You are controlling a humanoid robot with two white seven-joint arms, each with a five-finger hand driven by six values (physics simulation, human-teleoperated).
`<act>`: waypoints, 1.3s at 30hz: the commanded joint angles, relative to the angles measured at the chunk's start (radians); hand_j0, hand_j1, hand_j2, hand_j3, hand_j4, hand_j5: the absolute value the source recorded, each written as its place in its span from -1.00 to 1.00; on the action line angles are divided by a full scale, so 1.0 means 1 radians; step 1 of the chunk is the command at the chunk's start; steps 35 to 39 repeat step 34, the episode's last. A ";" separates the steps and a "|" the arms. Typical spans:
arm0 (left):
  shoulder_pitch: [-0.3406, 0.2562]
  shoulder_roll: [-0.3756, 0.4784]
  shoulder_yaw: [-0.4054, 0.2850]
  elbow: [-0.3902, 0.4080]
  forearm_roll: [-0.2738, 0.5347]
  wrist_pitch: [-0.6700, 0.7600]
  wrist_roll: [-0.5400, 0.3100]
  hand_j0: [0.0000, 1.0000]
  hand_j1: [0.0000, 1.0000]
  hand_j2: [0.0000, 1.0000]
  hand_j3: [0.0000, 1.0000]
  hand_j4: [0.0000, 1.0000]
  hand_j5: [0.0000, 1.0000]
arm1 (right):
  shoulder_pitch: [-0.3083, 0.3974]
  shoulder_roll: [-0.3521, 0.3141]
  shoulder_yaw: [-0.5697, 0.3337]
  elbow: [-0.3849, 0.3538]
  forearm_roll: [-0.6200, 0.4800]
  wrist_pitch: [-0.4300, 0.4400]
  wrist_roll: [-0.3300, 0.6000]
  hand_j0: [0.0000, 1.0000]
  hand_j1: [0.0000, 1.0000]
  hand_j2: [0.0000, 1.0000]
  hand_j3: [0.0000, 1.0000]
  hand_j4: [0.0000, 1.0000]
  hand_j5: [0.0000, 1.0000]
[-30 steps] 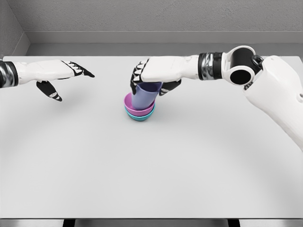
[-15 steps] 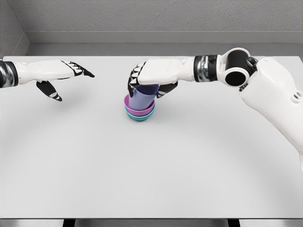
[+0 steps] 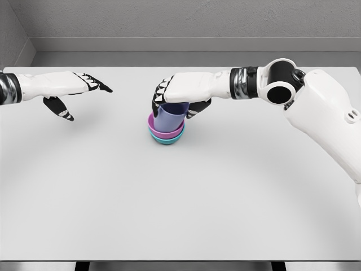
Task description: Stacking bowl and cup with both arms
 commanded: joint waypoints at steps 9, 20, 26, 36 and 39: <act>0.000 0.002 0.001 0.000 0.006 0.002 0.000 1.00 1.00 1.00 1.00 1.00 1.00 | -0.002 0.000 -0.012 -0.002 0.023 0.003 -0.001 1.00 1.00 1.00 1.00 1.00 1.00; 0.000 0.002 0.001 0.000 0.006 0.002 0.000 1.00 1.00 1.00 1.00 1.00 1.00 | 0.002 -0.023 -0.237 -0.055 0.008 0.003 -0.001 1.00 1.00 1.00 1.00 1.00 1.00; 0.009 0.002 0.004 0.002 0.010 0.002 0.004 1.00 1.00 1.00 1.00 1.00 1.00 | 0.121 -0.140 -0.289 0.254 -0.024 0.003 -0.001 1.00 1.00 1.00 1.00 1.00 1.00; 0.012 0.000 0.004 0.003 0.012 0.002 0.005 1.00 1.00 1.00 1.00 1.00 1.00 | 0.144 -0.188 -0.398 0.293 -0.029 0.003 -0.001 1.00 1.00 1.00 1.00 1.00 1.00; 0.012 0.000 0.004 0.003 0.012 0.002 0.005 1.00 1.00 1.00 1.00 1.00 1.00 | 0.144 -0.188 -0.398 0.293 -0.029 0.003 -0.001 1.00 1.00 1.00 1.00 1.00 1.00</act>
